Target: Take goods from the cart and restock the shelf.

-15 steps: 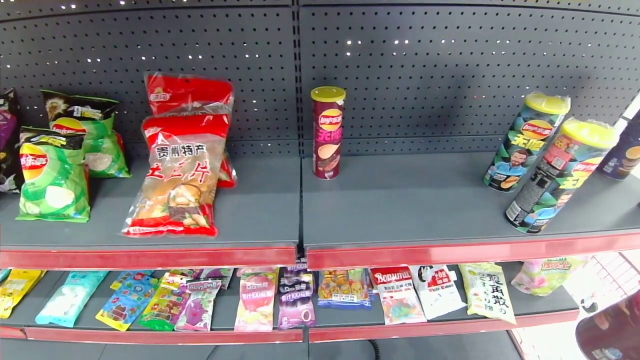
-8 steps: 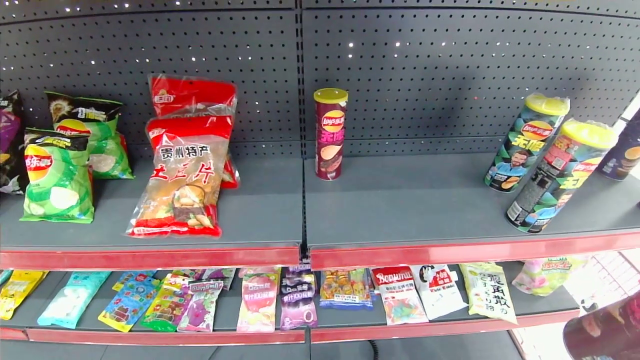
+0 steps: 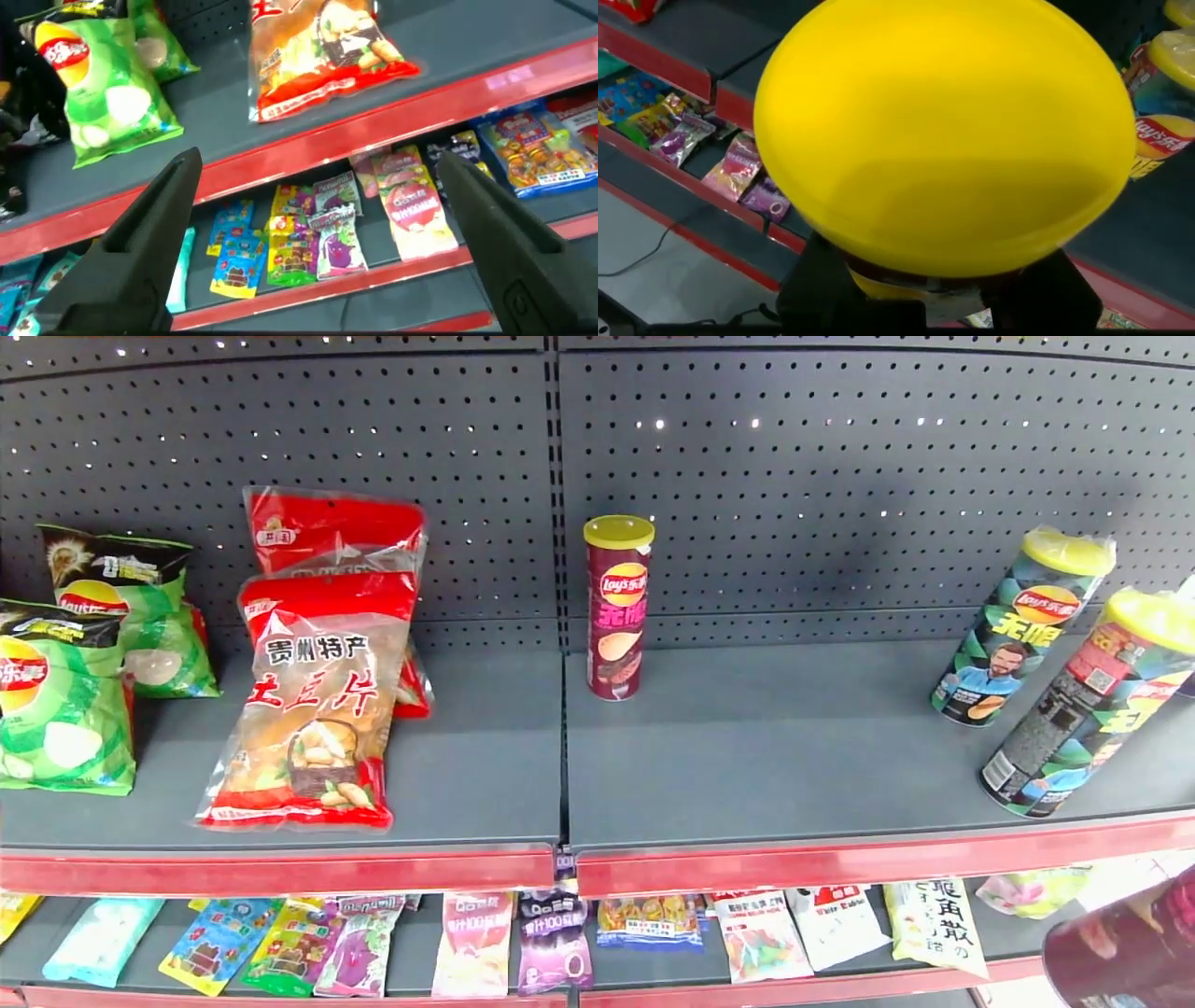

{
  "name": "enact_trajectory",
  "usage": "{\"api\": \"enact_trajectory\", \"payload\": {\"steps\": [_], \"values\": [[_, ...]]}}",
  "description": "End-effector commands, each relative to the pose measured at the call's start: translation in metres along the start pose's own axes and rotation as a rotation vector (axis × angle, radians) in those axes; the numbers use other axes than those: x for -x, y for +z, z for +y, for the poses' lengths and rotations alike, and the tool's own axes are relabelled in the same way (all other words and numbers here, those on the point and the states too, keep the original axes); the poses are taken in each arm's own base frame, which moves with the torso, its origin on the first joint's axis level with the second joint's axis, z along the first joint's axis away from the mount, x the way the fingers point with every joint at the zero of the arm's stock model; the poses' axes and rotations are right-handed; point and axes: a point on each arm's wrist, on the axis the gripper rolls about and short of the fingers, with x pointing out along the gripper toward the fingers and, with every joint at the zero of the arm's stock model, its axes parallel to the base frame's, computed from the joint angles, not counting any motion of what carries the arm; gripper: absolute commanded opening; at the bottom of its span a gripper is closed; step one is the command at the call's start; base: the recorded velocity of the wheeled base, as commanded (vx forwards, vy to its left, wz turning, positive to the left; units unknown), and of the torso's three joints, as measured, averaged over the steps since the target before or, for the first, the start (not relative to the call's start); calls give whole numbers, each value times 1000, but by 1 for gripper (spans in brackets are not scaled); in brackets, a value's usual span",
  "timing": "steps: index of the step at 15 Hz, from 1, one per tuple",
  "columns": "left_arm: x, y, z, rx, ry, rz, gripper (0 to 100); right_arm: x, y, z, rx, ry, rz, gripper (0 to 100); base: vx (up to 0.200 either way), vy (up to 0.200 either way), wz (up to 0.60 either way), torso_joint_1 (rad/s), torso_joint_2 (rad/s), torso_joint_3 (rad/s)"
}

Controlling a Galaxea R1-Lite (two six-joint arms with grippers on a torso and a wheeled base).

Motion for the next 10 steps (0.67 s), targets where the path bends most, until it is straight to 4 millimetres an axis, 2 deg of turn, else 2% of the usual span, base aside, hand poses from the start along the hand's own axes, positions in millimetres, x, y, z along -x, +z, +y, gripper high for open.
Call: {"api": "enact_trajectory", "payload": {"steps": [1,4,6,8,10], "values": [[-1,0,0,-1,-16,-1,100,-6,9,-5,-2,27,1,0,0,0,0,0,0,0],[-1,3,1,-8,-61,-13,100,-16,28,-10,10,138,-31,0,0,0,0,0,0,0],[-5,13,5,-9,-120,-14,100,-28,33,-13,4,196,-12,0,0,0,0,0,0,0],[-31,50,16,-5,-209,32,100,-50,31,-17,-16,224,59,0,0,0,0,0,0,0],[-67,80,23,7,-332,42,100,-66,34,-22,-13,223,56,0,0,0,0,0,0,0]]}}
